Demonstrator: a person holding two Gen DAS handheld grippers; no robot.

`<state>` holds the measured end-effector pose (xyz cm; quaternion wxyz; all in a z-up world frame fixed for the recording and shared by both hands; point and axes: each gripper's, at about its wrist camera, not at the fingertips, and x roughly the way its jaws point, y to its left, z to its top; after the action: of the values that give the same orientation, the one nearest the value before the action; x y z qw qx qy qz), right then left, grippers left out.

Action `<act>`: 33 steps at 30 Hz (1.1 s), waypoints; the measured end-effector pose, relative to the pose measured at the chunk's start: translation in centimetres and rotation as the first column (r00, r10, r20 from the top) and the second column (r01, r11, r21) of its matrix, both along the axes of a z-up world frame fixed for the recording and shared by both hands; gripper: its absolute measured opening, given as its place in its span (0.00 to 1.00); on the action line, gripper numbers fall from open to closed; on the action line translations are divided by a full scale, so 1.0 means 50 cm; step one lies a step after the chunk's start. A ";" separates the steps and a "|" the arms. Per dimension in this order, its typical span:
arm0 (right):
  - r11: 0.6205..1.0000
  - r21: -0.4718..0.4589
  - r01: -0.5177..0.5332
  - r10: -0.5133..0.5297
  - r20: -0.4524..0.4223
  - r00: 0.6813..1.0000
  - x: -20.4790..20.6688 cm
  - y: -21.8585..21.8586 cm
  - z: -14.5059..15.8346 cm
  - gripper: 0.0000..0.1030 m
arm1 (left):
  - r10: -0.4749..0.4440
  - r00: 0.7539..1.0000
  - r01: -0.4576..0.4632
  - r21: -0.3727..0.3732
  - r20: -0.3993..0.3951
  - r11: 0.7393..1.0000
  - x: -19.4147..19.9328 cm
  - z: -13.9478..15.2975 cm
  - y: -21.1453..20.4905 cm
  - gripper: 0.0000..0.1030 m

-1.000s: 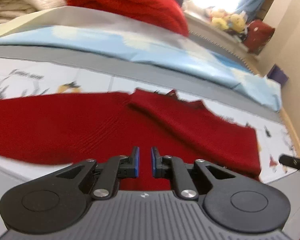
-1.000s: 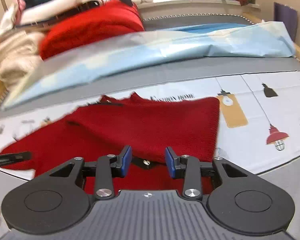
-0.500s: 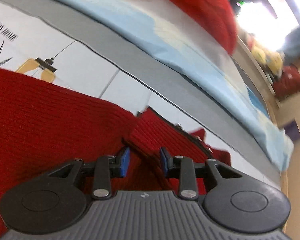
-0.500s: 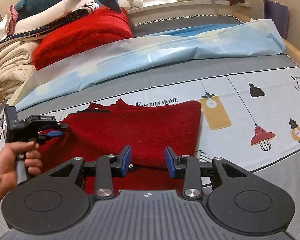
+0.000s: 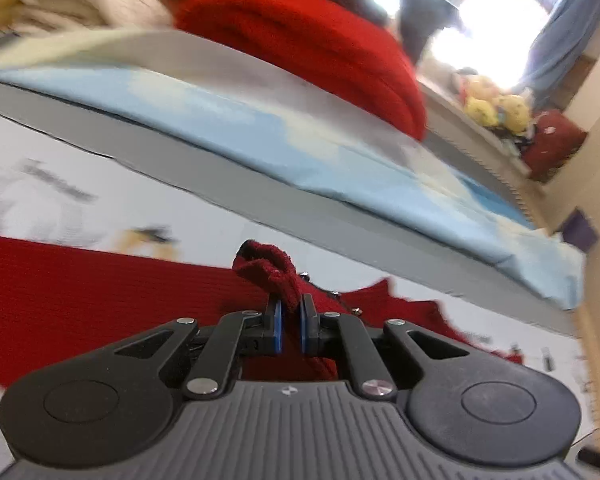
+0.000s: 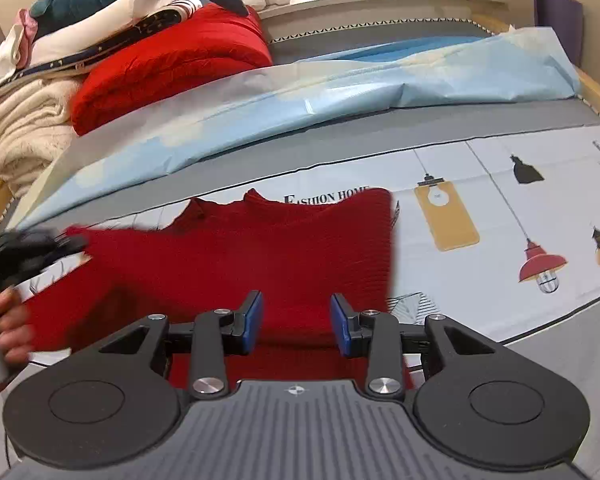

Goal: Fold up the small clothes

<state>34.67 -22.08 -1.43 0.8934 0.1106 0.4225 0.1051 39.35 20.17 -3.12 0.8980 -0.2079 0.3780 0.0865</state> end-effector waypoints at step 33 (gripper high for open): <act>0.997 -0.045 -0.066 0.064 -0.052 0.997 0.004 0.094 -0.040 0.38 | 0.479 0.852 -0.501 -0.058 -0.211 0.864 -0.240 -0.114 0.467 0.44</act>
<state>34.86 -17.39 -3.43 0.8808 0.0785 0.4508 0.1214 27.35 43.54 -8.83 0.7931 -0.3376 0.4003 0.3110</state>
